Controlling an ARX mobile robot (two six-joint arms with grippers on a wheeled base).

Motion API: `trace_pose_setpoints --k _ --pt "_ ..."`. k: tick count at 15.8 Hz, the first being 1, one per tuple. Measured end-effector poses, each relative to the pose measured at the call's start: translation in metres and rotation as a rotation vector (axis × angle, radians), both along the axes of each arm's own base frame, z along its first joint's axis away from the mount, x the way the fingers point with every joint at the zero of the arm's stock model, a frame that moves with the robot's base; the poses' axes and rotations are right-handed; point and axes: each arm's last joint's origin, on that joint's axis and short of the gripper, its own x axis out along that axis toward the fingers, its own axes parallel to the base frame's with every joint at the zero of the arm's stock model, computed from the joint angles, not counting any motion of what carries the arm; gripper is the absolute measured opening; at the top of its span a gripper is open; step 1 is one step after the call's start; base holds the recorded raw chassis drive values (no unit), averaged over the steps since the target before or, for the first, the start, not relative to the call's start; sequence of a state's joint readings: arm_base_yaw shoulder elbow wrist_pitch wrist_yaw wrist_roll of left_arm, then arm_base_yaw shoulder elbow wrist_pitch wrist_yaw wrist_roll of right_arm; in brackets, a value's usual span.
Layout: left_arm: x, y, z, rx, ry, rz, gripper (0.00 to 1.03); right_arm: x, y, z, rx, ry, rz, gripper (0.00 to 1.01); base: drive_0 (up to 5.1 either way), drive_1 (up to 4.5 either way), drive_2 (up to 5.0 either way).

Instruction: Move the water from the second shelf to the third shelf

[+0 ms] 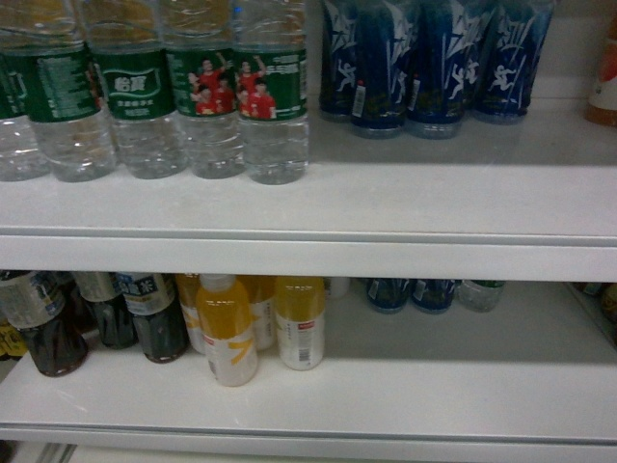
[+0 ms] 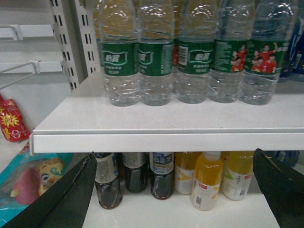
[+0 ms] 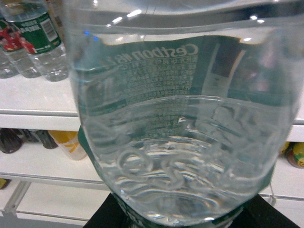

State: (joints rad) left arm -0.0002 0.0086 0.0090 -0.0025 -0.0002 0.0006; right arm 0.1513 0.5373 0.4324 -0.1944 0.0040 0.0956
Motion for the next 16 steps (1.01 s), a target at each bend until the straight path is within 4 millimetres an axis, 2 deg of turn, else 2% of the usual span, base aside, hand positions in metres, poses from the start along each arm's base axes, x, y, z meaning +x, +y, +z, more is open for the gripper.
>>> trace_pose_setpoints --k 16 --pt "0.0 0.0 0.0 0.0 0.0 0.0 0.98 0.0 -0.0001 0.0007 0.001 -0.008 -0.001 0.36 -5.0 2.49 2.5"
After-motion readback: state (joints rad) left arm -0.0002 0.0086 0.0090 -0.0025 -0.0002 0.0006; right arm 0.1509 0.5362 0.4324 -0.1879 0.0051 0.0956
